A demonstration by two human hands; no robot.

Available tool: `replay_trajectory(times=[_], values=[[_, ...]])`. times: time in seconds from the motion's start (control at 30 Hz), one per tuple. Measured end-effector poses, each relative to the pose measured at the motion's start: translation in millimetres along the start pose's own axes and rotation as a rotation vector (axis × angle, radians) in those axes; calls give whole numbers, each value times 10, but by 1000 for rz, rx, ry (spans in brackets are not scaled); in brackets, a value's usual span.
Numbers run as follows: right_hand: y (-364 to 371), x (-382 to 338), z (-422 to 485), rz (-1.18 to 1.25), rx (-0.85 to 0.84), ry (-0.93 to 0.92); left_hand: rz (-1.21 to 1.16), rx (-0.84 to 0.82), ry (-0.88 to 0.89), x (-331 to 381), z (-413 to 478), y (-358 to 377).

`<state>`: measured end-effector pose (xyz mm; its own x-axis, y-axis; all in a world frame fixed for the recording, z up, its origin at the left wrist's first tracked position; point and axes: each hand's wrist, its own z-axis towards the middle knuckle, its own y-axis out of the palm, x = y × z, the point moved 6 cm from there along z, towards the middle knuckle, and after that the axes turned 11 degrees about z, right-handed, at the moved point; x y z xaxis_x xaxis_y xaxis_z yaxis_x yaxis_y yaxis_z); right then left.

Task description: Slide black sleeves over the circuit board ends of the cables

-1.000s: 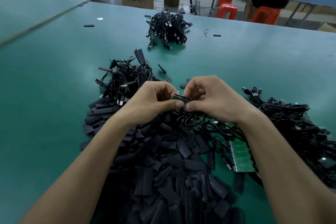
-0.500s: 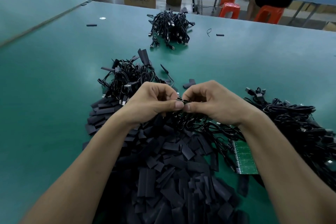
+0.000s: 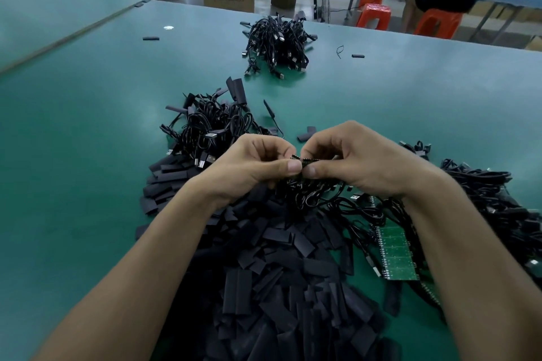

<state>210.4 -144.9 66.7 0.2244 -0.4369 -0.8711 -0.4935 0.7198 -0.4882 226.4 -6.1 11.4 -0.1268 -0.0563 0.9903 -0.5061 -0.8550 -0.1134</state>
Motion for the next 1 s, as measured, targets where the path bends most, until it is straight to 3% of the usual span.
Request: replay_trajectory(times=[0.1,0.17,0.3,0.43,0.5,0.63,0.83,1.0], values=[[-72,-54,-60,41,-17,16,-130,9,-10,31,-7,-11],[-131,-33,-77,21,74,28,-177,80,20,81,0,-66],[-323,86,-88,-243,425,97,-332,330,145,198,-18,-297],[-546,85,-253,-398,852,172,-434,409,231,302,-61,-439],[-536,28,-307,-468,933,187,-377,445,262,354,-81,-456],[-361,5,-212,-525,663,249,-100,585,271,411,-128,-509],[10,-26,-96,-563,208,423,290,628,207,377,-123,-469],[386,-306,46,-775,152,109,277,627,111,286,-56,-535]])
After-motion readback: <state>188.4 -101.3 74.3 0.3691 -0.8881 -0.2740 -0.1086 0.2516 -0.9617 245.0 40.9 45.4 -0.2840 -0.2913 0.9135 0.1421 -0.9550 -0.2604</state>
